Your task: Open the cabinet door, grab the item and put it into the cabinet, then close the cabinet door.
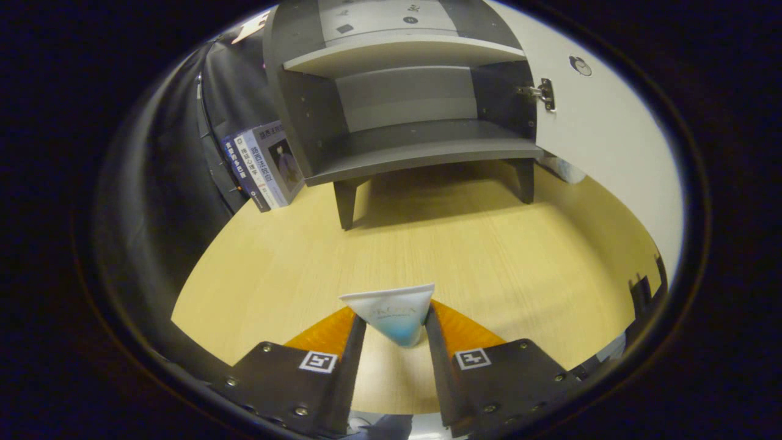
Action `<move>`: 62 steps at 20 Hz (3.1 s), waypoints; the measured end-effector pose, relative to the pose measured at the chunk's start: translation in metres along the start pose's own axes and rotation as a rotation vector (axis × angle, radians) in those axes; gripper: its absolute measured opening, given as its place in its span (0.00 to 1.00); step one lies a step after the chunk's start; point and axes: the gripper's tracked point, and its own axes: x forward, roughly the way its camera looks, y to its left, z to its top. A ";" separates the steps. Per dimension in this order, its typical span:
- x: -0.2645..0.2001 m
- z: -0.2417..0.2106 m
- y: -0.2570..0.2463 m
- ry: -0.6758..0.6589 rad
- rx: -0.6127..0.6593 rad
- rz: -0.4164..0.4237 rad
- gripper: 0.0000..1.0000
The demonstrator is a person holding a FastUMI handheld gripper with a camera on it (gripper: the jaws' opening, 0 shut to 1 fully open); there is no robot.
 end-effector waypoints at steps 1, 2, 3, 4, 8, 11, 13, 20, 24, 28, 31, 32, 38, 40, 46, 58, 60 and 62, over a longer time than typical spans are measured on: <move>-0.001 -0.001 0.000 -0.002 -0.002 -0.002 0.56; -0.002 0.000 -0.002 -0.008 -0.011 -0.008 0.56; -0.006 0.004 -0.001 -0.014 -0.013 -0.003 0.52; -0.007 0.008 0.002 -0.017 -0.016 0.006 0.52; -0.020 0.033 0.009 -0.058 -0.040 0.023 0.51; -0.037 0.065 0.013 -0.105 -0.047 0.029 0.51; -0.051 0.092 0.017 -0.144 -0.059 0.030 0.51; -0.095 0.215 0.025 -0.290 -0.121 0.007 0.51; -0.099 0.295 0.032 -0.383 -0.142 0.007 0.51; -0.092 0.369 0.034 -0.467 -0.145 -0.002 0.51; -0.074 0.409 0.030 -0.489 -0.123 -0.004 0.51; -0.066 0.419 0.026 -0.492 -0.120 -0.009 0.51; -0.013 0.443 0.010 -0.447 -0.077 -0.028 0.51; -0.007 0.447 0.008 -0.450 -0.075 -0.026 0.51; 0.003 0.455 0.001 -0.445 -0.041 -0.016 0.52; 0.015 0.459 0.004 -0.432 -0.017 -0.007 0.67; 0.014 0.460 0.003 -0.435 -0.016 -0.013 0.73; 0.009 0.461 0.003 -0.444 -0.015 -0.018 0.75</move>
